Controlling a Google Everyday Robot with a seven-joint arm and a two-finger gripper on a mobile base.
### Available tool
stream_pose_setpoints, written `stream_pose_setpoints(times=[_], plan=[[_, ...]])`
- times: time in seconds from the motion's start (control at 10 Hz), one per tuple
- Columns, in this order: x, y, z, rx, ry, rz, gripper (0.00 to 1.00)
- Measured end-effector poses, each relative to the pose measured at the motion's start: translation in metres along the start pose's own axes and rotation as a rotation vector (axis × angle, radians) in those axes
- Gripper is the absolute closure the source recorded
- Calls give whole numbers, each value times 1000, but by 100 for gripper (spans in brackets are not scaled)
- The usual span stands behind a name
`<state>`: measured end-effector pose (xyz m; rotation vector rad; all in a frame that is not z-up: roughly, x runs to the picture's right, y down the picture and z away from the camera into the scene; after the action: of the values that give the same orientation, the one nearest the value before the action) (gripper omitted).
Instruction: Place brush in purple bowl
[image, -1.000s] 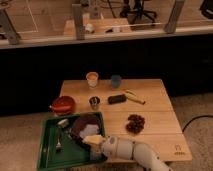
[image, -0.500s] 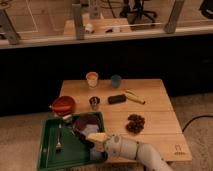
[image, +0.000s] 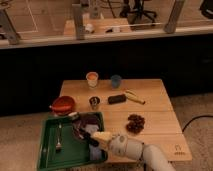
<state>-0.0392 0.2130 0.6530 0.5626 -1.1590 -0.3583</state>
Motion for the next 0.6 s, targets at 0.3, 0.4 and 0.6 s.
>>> stream_pose_setpoints(times=[0.3,0.4,0.6], plan=[[4,2,-13,-11,12,6,100],[4,3,-16,-16,15,9,99],[6,7,-21,-24,26,18,82]])
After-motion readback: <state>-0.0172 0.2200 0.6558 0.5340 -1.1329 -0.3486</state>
